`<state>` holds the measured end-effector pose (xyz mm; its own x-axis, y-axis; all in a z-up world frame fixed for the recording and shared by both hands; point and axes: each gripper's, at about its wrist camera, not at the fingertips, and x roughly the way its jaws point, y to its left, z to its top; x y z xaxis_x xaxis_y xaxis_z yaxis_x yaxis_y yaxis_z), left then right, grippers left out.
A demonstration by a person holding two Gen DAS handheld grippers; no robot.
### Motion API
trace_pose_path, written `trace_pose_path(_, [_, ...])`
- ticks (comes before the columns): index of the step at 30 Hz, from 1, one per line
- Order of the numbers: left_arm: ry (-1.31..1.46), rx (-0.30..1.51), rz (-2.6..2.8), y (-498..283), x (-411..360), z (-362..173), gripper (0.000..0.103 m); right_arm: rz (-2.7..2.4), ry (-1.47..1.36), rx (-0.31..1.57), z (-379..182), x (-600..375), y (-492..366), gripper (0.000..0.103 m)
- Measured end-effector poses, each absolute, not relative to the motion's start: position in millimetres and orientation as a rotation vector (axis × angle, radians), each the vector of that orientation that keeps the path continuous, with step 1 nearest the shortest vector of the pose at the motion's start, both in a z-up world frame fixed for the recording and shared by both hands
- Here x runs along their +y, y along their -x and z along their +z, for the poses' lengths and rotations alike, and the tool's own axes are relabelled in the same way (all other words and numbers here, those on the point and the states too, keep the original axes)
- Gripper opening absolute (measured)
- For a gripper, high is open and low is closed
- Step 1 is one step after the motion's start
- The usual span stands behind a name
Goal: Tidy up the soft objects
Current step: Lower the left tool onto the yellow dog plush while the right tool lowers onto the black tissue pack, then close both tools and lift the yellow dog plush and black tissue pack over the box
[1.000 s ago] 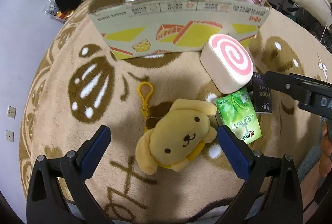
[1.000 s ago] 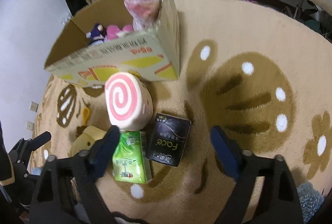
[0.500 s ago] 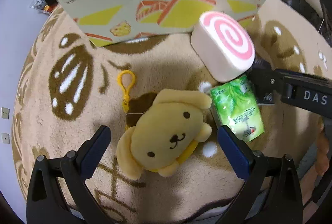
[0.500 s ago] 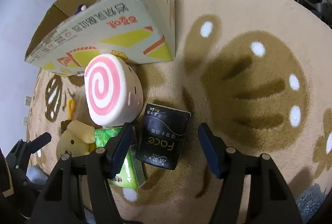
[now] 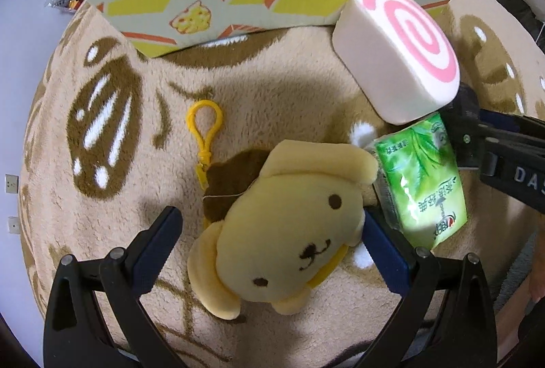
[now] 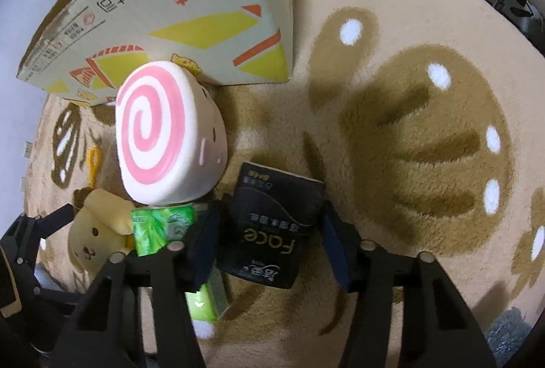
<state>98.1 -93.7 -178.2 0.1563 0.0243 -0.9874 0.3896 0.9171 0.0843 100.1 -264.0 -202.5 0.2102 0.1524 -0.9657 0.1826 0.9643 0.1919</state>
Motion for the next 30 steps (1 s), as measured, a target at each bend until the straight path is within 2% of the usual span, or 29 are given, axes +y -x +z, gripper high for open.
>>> trace_pose_path(6, [-0.361, 1.405, -0.257, -99.7, -95.1, -181.4, 0.100, -0.020, -0.303, 1.346, -200.0, -264.6, -98.6, 0.056])
trace_pose_path(9, [-0.336, 1.412, -0.289, -89.6, -94.7, -180.4, 0.086, -0.009, -0.301, 1.336, -194.0, -271.7, -90.9, 0.056])
trace_pose_path(15, [-0.318, 1.367, -0.273, -79.9, -84.3, -169.5, 0.081, 0.017, -0.316, 1.294, -178.8, -276.1, -80.5, 0.055])
trace_pose_path(22, [-0.214, 1.161, -0.228, -71.1, -58.8, -118.0, 0.081, 0.081, -0.312, 1.133, -135.7, -272.8, -66.0, 0.055])
trace_pose_path(30, [-0.123, 0.872, -0.175, -63.9, -44.6, -47.1, 0.081, 0.099, -0.216, 0.838, -71.0, -262.8, -41.7, 0.055])
